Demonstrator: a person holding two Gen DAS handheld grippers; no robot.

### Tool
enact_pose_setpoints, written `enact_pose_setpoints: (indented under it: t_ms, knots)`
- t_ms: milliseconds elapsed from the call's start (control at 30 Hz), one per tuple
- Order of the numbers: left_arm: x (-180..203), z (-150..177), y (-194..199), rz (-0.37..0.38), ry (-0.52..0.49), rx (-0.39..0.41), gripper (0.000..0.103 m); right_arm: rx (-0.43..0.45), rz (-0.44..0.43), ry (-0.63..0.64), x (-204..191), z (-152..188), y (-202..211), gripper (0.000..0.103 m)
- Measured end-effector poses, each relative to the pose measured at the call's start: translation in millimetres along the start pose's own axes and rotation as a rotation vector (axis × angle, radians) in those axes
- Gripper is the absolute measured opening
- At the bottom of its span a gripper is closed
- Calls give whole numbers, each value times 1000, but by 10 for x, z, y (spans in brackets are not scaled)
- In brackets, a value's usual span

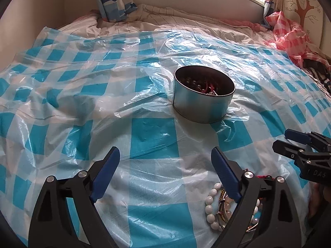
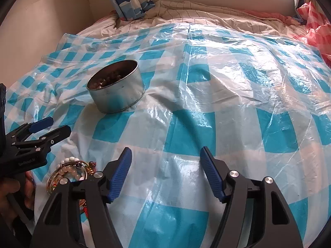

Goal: Organize jewelry

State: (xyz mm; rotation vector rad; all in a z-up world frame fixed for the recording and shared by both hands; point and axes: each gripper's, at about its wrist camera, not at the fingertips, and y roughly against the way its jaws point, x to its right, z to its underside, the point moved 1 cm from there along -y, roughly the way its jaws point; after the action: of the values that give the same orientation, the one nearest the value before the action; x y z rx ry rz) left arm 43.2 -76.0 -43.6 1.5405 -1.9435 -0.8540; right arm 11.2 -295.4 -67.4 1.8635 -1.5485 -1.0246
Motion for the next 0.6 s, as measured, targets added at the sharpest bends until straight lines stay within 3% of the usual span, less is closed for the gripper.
enact_pose_setpoints:
  t_ms: [333,500,567,600]
  knots:
    - [78,173,304,86,-27,9,89,-33,-53,89,-272,232,197,67]
    - [284,310,401,132,-122,8,89,-44,-26,176,-444,304,197,67]
    - [377,340,396,119,-165,7,87,-51,2,207,-477,335,178,67]
    - [407,351,374,121,-178,-2,80,-55,11,212,-479,345,170,67]
